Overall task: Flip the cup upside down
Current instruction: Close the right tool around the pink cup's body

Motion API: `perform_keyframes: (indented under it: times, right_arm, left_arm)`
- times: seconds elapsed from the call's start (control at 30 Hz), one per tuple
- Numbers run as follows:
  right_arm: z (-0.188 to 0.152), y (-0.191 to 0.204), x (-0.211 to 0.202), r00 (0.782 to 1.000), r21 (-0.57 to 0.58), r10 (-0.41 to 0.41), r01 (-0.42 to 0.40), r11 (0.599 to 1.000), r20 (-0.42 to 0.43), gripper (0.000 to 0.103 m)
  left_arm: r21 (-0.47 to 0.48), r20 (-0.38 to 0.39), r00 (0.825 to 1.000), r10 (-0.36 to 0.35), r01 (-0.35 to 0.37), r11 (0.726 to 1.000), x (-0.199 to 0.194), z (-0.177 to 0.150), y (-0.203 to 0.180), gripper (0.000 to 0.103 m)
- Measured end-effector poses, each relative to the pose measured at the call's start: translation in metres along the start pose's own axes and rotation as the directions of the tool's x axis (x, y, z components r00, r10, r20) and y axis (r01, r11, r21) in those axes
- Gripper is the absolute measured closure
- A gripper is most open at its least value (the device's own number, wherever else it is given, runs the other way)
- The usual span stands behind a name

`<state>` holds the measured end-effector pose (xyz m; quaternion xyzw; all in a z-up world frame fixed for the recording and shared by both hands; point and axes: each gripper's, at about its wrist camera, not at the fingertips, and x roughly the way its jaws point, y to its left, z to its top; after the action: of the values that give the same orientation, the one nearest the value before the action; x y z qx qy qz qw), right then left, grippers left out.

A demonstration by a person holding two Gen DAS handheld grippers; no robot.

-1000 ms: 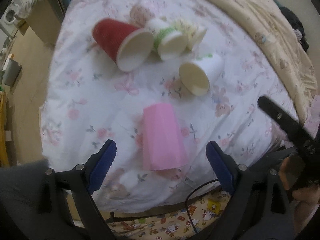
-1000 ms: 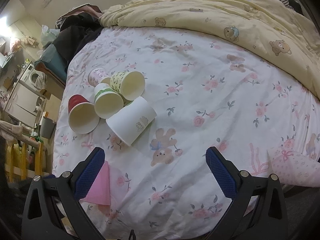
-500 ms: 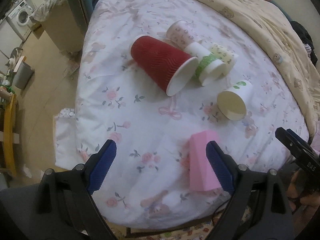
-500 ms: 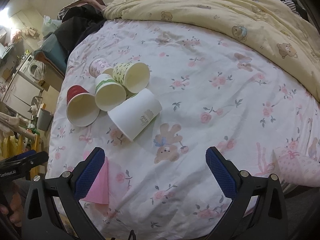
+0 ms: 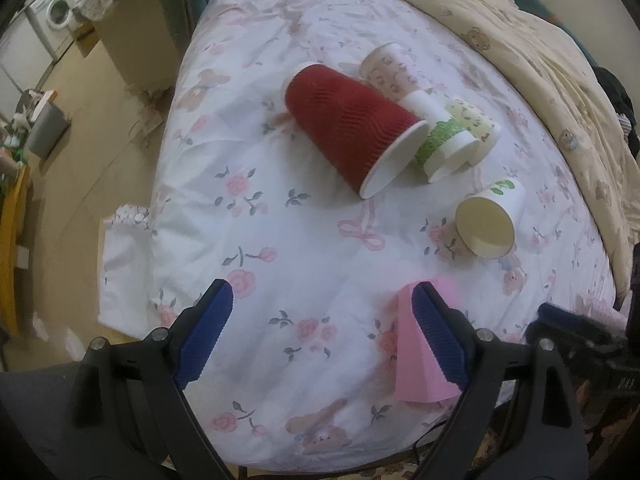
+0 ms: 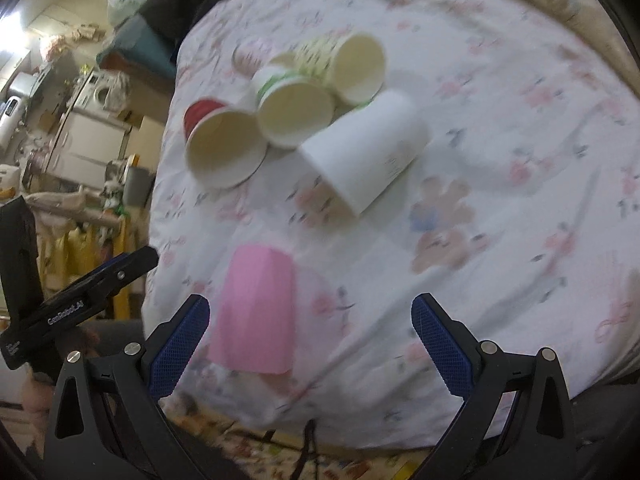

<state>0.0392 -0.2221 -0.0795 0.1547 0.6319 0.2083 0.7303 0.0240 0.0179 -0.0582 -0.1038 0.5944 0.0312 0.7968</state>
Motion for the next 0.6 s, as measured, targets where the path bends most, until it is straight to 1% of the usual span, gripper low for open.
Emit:
perform_keyframes:
  times: [0.07, 0.13, 0.3, 0.5, 0.57, 0.6]
  right_arm:
    - [0.002, 0.008, 0.010, 0.998, 0.006, 0.024, -0.024, 1.000, -0.054, 0.000]
    - [0.004, 0.018, 0.020, 0.995, 0.005, 0.041, -0.040, 0.999, -0.090, 0.000]
    - [0.012, 0.033, 0.037, 0.989, -0.005, 0.035, -0.036, 0.999, -0.147, 0.001]
    - [0.019, 0.043, 0.070, 0.972, -0.017, -0.013, 0.009, 1.000, -0.236, 0.010]
    - [0.020, 0.044, 0.082, 0.963, -0.030, -0.032, 0.025, 0.999, -0.268, 0.013]
    - [0.019, 0.044, 0.089, 0.958, -0.034, -0.038, 0.030, 0.999, -0.283, 0.016]
  left_arm:
    - [-0.019, -0.002, 1.000, -0.001, 0.001, 1.000, -0.001, 0.002, 0.004, 0.014]
    - [-0.035, 0.006, 1.000, -0.005, 0.005, 0.999, -0.005, 0.003, 0.008, 0.014]
    - [-0.027, 0.017, 1.000, 0.024, -0.023, 0.999, -0.010, 0.004, 0.011, 0.014]
    - [-0.026, 0.038, 0.999, 0.030, -0.029, 0.999, -0.017, 0.006, 0.014, 0.014]
    - [-0.029, 0.041, 0.999, 0.033, -0.032, 0.999, -0.018, 0.006, 0.015, 0.014]
    - [-0.028, 0.042, 0.998, 0.038, -0.037, 0.999, -0.019, 0.007, 0.015, 0.014]
